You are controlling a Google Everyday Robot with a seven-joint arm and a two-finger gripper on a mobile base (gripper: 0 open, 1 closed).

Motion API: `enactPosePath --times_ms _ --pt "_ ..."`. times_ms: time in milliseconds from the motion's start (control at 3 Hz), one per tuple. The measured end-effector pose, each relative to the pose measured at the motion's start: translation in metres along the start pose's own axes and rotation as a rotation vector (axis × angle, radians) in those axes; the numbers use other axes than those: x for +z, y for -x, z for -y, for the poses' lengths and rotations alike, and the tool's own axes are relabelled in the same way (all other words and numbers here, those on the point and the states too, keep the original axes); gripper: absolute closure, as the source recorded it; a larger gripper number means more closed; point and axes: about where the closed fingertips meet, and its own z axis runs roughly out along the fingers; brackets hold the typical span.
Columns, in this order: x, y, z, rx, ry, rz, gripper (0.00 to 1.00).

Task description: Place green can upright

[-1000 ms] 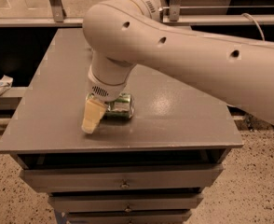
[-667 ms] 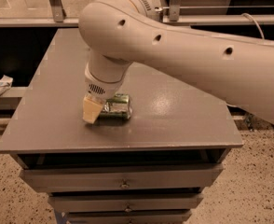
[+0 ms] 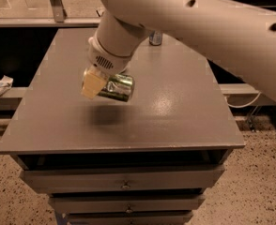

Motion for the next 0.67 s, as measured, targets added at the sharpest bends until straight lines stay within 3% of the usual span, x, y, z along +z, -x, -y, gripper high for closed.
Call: enactPosePath --times_ms 333,667 --pt "-0.025 0.007 0.005 -0.007 0.038 0.249 1.0" --pt "-0.044 0.013 -0.007 0.0 0.12 0.5 1.0"
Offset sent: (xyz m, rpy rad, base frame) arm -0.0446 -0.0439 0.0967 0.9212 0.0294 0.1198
